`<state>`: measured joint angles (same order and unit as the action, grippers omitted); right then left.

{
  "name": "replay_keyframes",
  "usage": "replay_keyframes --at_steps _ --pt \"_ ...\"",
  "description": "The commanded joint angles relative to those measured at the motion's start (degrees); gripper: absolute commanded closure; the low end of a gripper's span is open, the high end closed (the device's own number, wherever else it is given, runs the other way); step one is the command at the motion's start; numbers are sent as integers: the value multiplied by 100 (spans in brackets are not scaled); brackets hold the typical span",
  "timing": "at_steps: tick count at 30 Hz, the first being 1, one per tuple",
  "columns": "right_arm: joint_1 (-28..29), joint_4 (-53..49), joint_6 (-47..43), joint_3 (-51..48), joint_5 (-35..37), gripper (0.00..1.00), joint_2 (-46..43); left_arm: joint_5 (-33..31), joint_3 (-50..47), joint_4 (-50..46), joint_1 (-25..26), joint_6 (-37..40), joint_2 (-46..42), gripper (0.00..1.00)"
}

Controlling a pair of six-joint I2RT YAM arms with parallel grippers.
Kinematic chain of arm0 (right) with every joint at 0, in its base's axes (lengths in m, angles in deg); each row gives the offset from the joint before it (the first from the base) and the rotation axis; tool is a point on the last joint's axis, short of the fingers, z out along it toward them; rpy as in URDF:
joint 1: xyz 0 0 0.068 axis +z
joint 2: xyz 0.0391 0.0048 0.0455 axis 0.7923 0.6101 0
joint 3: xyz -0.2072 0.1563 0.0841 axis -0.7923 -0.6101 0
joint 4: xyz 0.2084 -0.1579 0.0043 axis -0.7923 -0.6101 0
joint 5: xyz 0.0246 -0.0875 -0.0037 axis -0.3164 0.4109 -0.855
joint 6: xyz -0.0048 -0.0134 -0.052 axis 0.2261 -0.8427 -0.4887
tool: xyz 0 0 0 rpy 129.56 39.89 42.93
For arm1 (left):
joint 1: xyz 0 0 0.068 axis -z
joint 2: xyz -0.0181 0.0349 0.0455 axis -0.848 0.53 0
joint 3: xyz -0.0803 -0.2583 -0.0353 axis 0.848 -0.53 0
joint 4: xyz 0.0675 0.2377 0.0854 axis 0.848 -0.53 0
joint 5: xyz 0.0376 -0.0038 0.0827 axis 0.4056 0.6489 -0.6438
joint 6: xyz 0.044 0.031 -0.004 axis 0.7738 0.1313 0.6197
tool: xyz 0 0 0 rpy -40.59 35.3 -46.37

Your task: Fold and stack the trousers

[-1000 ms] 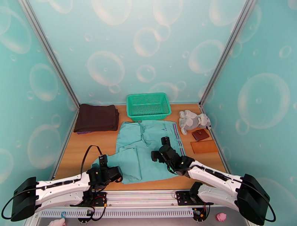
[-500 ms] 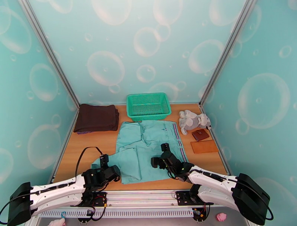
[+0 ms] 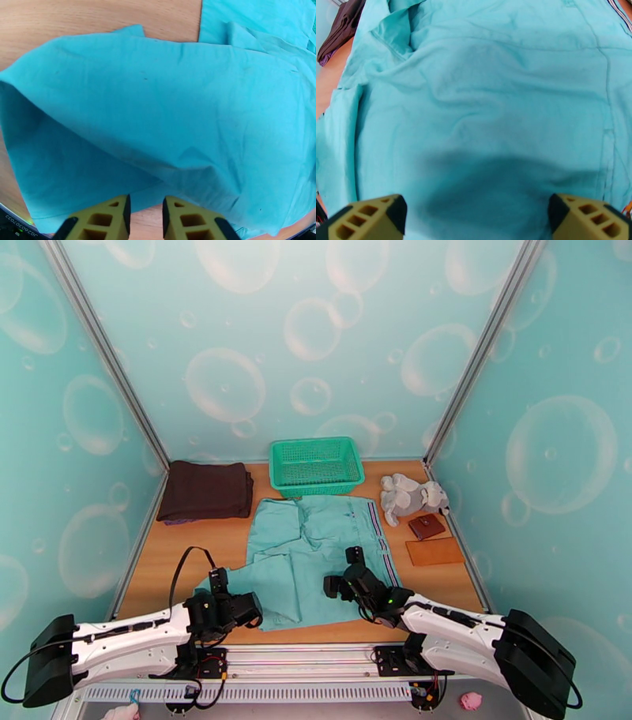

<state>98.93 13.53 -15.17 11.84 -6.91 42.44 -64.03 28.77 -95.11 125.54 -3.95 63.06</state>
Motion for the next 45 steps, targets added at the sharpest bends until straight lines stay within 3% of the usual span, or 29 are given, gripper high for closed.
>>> replay_keyframes --at_steps 1,9,13,17,19,22,23,25,28,32,34,37,41,45 --pt "-4 -8 106 -80 78 1 -86 139 -389 289 11 -157 -182 60" --pt "-5 40 79 -103 4 1 -73 212 -658 732 -263 -119 -81 54" --pt "-7 59 98 -85 -60 1 -100 674 -838 1249 -582 -67 461 50" --pt "6 -24 73 -21 -131 1 -180 912 -853 1338 -589 -144 1003 51" --pt "6 -17 37 -5 -165 1 -253 964 -862 1377 -575 -175 1094 63" --pt "5 -32 -14 13 -184 1 -305 997 -894 1370 -524 -229 1032 95" --pt "-3 -50 -36 21 -179 1 -312 1001 -894 1338 -515 -235 968 100" --pt "-7 -70 -65 21 -180 1 -319 952 -870 1190 -475 -290 781 100" --pt "-29 -9 -60 -27 -178 0 -299 474 -410 301 -363 -521 366 100" --pt "-144 130 -3 -109 -258 1 -173 -580 754 -1522 -401 -847 -268 100" --pt "-214 203 64 -138 -338 1 -72 -1103 1284 -1907 -468 -784 -525 100" --pt "-236 113 204 -104 -266 1 27 -1970 2284 -2968 -540 -1281 -754 100" --pt "-352 174 378 -227 -247 1 -45 -3213 2870 -2865 -1031 -1014 -1553 100" --pt "-628 330 390 -412 -415 1 -94 -4410 2998 -2090 -1575 494 -2411 100"
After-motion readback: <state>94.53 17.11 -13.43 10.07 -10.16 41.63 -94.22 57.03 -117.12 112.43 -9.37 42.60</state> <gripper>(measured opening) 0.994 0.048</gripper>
